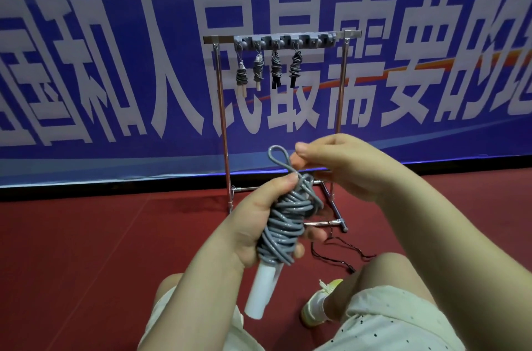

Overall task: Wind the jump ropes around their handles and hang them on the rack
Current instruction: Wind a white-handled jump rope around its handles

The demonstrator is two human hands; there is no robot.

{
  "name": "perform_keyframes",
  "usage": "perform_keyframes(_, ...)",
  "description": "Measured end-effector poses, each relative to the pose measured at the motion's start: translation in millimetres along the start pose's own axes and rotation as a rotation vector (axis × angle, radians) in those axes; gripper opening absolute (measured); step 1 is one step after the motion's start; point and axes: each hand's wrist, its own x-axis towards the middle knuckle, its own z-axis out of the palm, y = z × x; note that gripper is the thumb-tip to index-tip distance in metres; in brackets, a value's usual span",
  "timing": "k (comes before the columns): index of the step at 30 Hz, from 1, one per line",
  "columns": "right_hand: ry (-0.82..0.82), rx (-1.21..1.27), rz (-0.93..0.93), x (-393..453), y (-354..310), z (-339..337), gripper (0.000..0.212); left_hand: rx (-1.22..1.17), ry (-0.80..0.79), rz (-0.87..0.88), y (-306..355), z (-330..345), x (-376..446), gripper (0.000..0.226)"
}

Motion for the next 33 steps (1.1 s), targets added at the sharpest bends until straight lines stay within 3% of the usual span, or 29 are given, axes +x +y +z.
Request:
perform_keyframes(3,-0.097,0.155,0.012,10.7,6.3,-10.9,0.047,-0.05,-0.039,-0.015,11.8,-5.8,15.6,0.04)
perform_keyframes(8,-0.204,0.276,0.064,33.2,2.0,-26.7,0.038,-0.091,-0.141,-0.033,23.3,-11.7,48.3,0.049)
perform_keyframes(14,0.016,0.39,0.047,73.8,-5.0,-59.6,0.017,-0.148,-0.212,-0.06,50.9,-23.5,105.6,0.059)
perform_keyframes(19,0.295,0.361,0.019,131.3,4.6,-101.2,0.019,-0.068,-0.068,-0.074,83.8,-45.6,173.6,0.066)
perform_keyframes(23,0.434,0.354,-0.031,191.5,16.1,-148.7,0.02,0.249,0.136,0.017,109.3,-63.5,236.3,0.039)
perform_keyframes(27,0.489,0.393,-0.04,265.7,33.2,-200.5,0.019,0.446,0.233,0.101,136.4,-88.6,312.0,0.008)
perform_keyframes(33,0.44,0.364,-0.017,369.2,50.4,-264.3,0.01,0.375,0.321,0.144,170.5,-130.3,429.7,0.023)
